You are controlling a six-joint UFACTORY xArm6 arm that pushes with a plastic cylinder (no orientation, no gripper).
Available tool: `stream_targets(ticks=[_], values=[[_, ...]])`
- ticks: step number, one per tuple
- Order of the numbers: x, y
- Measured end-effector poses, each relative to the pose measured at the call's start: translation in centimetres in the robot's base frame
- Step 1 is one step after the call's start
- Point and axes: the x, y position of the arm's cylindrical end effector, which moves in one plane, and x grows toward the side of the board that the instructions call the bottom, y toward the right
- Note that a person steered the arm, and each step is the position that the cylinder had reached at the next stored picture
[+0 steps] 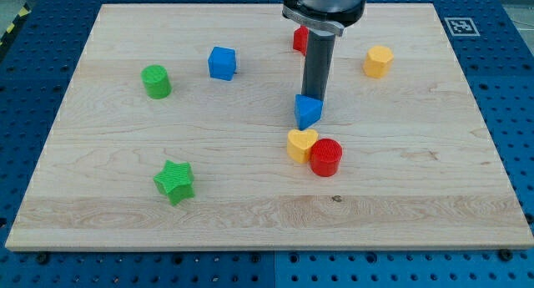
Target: Put the blue triangle at the top of the yellow heart
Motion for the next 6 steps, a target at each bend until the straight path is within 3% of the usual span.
stream_targets(ticks=[6], values=[[1.6,-2.0]])
